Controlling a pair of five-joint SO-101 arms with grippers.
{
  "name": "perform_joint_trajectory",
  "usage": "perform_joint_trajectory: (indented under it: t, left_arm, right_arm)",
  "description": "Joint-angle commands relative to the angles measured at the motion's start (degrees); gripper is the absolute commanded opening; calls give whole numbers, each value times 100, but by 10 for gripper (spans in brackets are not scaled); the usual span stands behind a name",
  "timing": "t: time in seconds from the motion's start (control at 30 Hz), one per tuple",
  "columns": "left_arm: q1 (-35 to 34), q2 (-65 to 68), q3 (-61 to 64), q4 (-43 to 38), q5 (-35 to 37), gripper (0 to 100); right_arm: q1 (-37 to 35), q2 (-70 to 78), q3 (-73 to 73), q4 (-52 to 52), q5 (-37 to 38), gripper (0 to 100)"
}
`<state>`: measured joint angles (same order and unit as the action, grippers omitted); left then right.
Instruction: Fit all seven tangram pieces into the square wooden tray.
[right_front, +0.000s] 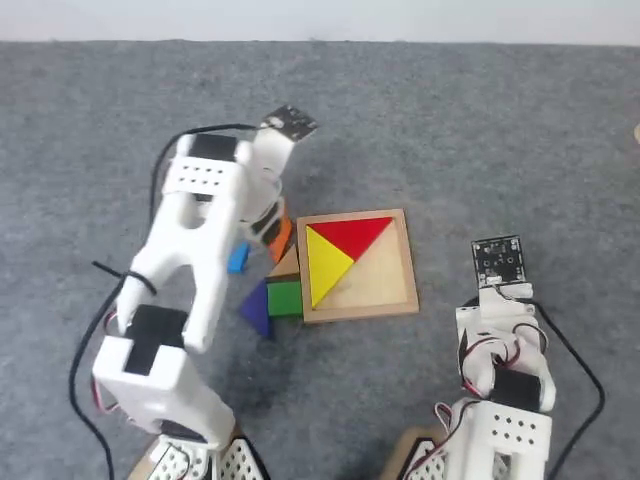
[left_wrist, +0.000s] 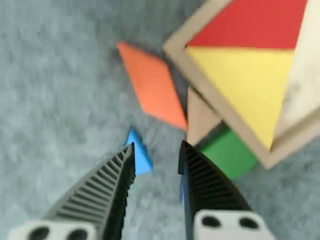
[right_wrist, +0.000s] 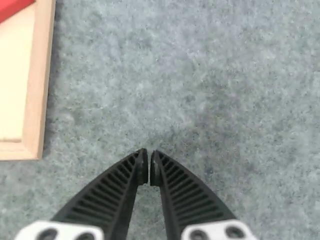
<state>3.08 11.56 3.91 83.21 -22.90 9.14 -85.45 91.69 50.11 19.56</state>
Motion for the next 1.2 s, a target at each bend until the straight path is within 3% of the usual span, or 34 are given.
perform_joint_trajectory:
  t: [0.0,0.3,0.8,1.17]
  left_arm:
    - [308,-26,-224,-536,211,137]
    - [563,1020,-57,-1213,211,137]
    - [-800,1793,-462,-1363,-334,137]
    - [-1011,1749,-1429,-1248,-299,137]
  right_arm:
    - [22,-92,-35,48,97,23]
    - [-127,-84,-26,48,114,23]
    - [-136,-84,-26,48,114,23]
    - [-136,-84,-18,48,114,23]
